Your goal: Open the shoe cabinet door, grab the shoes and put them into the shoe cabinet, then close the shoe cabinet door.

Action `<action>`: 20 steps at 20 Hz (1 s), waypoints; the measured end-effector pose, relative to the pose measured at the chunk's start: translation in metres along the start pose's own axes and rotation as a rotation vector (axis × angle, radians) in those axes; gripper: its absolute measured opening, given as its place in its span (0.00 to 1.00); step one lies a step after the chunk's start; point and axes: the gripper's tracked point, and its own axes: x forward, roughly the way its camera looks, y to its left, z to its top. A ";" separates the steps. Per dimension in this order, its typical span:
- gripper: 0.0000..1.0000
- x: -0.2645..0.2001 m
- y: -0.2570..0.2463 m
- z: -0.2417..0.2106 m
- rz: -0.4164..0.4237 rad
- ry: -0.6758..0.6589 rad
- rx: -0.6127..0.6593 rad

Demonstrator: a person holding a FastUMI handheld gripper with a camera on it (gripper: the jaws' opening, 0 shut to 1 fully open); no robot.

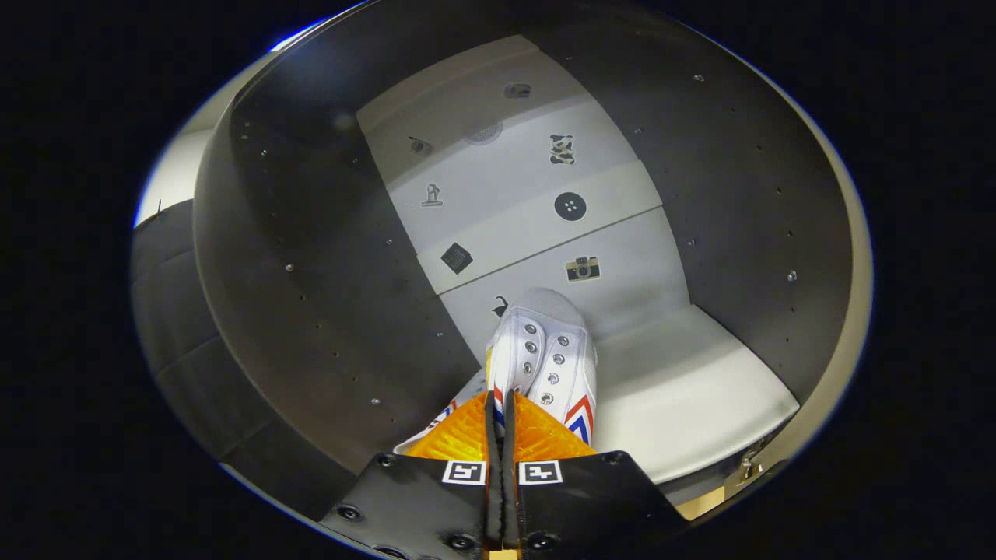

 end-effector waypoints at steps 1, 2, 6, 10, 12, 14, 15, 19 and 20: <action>0.01 0.006 -0.005 0.002 -0.014 -0.001 -0.014; 0.01 0.014 -0.010 0.003 -0.028 0.002 -0.024; 0.01 0.032 -0.024 -0.003 -0.055 0.030 -0.025; 0.01 0.044 -0.028 -0.011 -0.068 0.042 -0.015; 0.01 0.047 -0.028 -0.017 -0.075 0.059 -0.006; 0.03 0.047 -0.025 -0.020 -0.076 0.066 -0.014; 0.05 0.045 -0.019 -0.020 -0.064 0.058 -0.023; 0.30 0.025 0.002 -0.004 -0.022 0.014 -0.013; 0.45 0.016 0.007 0.000 -0.018 -0.004 -0.015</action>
